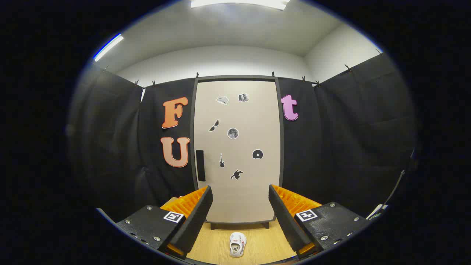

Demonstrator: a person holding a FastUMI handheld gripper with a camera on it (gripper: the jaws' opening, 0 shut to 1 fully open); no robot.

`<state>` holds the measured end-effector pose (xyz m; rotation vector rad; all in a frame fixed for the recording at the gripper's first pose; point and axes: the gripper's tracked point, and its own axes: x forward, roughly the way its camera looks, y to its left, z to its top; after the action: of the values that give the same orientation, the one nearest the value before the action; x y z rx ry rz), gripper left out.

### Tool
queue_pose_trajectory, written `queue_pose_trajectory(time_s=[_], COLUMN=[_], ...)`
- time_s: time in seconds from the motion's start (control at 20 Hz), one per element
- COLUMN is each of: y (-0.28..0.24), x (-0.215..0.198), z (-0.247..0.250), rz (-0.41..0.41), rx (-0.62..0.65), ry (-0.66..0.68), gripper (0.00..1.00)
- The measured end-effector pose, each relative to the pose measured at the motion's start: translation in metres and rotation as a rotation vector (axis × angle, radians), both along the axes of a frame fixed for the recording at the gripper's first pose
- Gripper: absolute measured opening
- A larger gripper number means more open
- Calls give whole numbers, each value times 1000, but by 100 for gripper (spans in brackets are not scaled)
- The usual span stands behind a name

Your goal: Open the shoe cabinet door, grab the shoes and put them into the shoe cabinet, then close the shoe cabinet door.

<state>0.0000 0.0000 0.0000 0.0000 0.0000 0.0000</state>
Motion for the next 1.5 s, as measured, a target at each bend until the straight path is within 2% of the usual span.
queue_pose_trajectory(time_s=[0.75,1.5], y=[36,112], x=[19,77], z=[0,-8], rz=[43,56], rx=[-1,-10], ry=[0,7], gripper=[95,95])
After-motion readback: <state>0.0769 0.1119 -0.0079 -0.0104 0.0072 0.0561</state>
